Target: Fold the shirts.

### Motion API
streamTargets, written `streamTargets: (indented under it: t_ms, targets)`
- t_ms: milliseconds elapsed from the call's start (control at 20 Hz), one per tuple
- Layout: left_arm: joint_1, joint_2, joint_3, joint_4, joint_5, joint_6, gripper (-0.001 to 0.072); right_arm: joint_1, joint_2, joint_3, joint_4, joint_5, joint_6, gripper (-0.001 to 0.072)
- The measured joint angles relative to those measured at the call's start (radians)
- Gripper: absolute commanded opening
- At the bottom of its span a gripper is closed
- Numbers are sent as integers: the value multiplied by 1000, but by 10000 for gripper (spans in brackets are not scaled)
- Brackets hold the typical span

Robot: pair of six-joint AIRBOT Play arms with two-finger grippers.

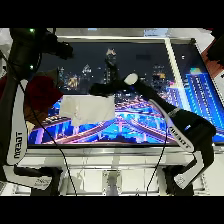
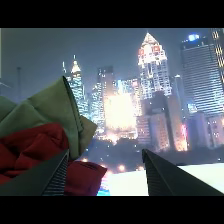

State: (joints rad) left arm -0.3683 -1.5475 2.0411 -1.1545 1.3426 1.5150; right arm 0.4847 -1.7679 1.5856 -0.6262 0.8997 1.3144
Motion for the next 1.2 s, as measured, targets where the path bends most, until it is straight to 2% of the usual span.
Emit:
streamTargets:
  t_ms: [100,150,250,350,500,700,800,850,900,950,1200]
  targets:
    - [0,0,-6,4,-2,-1,537,-84,-1,-10,-156,80,94,454]
    - [0,0,-13,3,-4,-1,538,-120,-3,-20,-214,107,133,507]
    - [0,0,-27,3,-8,-3,537,-182,-14,-50,-267,138,186,520]
    - [0,0,-38,2,-11,-10,537,-216,-40,-82,-240,171,194,519]
    - [0,0,-45,0,-21,-19,537,-220,-92,-112,-121,172,138,519]
    - [0,0,-48,0,-28,-24,538,-173,-157,-127,17,108,77,514]
    - [0,0,-48,-1,-28,-24,537,-146,-177,-129,65,72,63,449]
    - [0,0,-48,-1,-28,-25,537,-134,-184,-130,85,61,59,311]
    - [0,0,-48,-1,-28,-25,537,-124,-189,-130,102,50,55,126]
    - [0,0,-48,-1,-28,-25,538,-116,-193,-130,118,40,50,25]
    - [0,0,-48,0,-21,-26,538,-143,-183,-109,237,51,-51,24]
